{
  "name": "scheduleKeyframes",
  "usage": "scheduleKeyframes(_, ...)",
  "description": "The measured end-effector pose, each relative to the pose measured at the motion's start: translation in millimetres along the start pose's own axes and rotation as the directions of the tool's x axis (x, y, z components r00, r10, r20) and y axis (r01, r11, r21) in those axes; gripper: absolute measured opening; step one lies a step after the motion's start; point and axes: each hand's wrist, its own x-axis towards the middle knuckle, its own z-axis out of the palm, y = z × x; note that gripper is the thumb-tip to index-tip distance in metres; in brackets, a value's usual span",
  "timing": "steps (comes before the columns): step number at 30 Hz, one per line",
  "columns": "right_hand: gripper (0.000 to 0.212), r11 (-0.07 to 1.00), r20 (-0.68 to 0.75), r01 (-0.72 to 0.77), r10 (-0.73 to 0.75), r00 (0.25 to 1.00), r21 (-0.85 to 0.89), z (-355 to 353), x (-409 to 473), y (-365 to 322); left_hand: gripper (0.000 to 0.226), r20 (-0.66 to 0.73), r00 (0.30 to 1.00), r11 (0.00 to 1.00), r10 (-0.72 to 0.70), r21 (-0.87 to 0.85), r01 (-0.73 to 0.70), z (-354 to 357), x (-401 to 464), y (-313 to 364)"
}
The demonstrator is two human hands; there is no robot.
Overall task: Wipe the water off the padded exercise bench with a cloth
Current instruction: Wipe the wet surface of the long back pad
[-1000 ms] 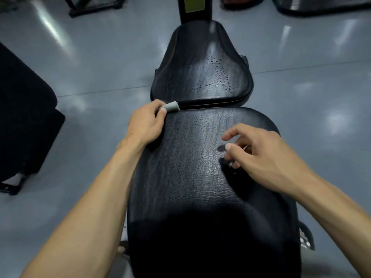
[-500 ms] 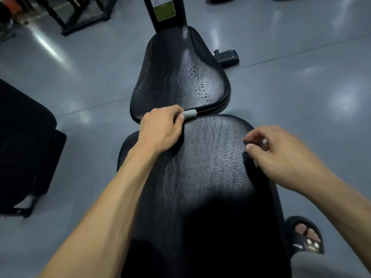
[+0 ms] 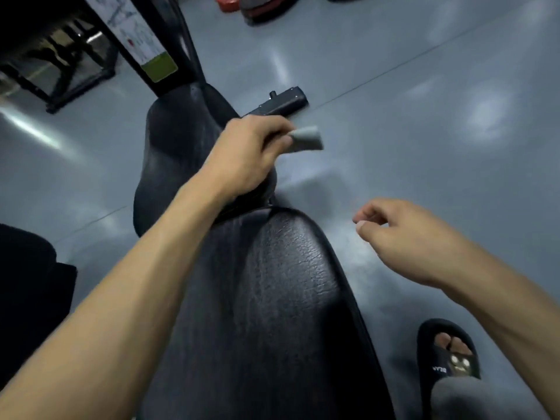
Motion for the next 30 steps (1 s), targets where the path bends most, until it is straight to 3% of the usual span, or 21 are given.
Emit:
scheduleKeyframes(3, 0.017, 0.996, 0.016, -0.027, 0.025, 1.000, 0.088, -7.8, 2.0, 6.8, 0.020, 0.297, 0.947, 0.977, 0.126, 0.127, -0.170, 16.9, 1.6, -9.0)
scheduleKeyframes(7, 0.019, 0.986, 0.057, -0.058, 0.049, 0.997, 0.158, -8.5, 10.5, 7.7, 0.033, 0.571, 0.816, 0.956, 0.093, 0.178, -0.234, 29.7, -10.0, -9.1)
scheduleKeyframes(13, 0.027, 0.954, 0.056, -0.055, 0.040, 0.998, 0.294, -10.2, 21.7, -12.1, 0.019, 0.618, 0.780, 0.990, 0.100, 0.018, -0.142, 34.3, -6.3, 0.1)
scheduleKeyframes(16, 0.030, 0.914, 0.082, -0.086, 0.059, 0.995, 0.396, -10.1, 24.8, -12.4, 0.026, 0.659, 0.716, 0.965, 0.230, -0.060, -0.254, 45.7, -17.0, 23.3)
scheduleKeyframes(18, 0.027, 0.833, 0.054, -0.154, 0.148, 0.987, 0.531, -14.0, 27.5, -3.8, 0.025, 0.685, 0.662, 0.940, 0.303, -0.099, -0.327, 45.8, -17.5, 33.2)
scheduleKeyframes(22, 0.025, 0.700, 0.013, -0.185, 0.243, 0.970, 0.690, -27.1, 26.3, 6.7, 0.023, 0.651, 0.729, 0.949, 0.213, 0.041, -0.314, 39.1, 0.6, 20.3)
scheduleKeyframes(25, 0.030, 0.713, 0.004, -0.169, 0.227, 0.974, 0.680, -38.0, 21.4, 9.7, 0.030, 0.612, 0.749, 0.944, 0.256, 0.009, -0.330, 42.4, -20.5, 34.4)
scheduleKeyframes(28, 0.032, 0.762, -0.040, -0.115, 0.183, 0.982, 0.638, -43.0, 16.1, 12.5, 0.030, 0.692, 0.602, 0.885, 0.397, -0.116, -0.450, 47.0, -46.4, 68.0)
scheduleKeyframes(30, 0.030, 0.800, -0.075, -0.055, 0.124, 0.989, 0.598, -45.3, 12.8, 12.4, 0.027, 0.760, 0.514, 0.863, 0.398, -0.120, -0.491, 46.9, -37.8, 76.3)
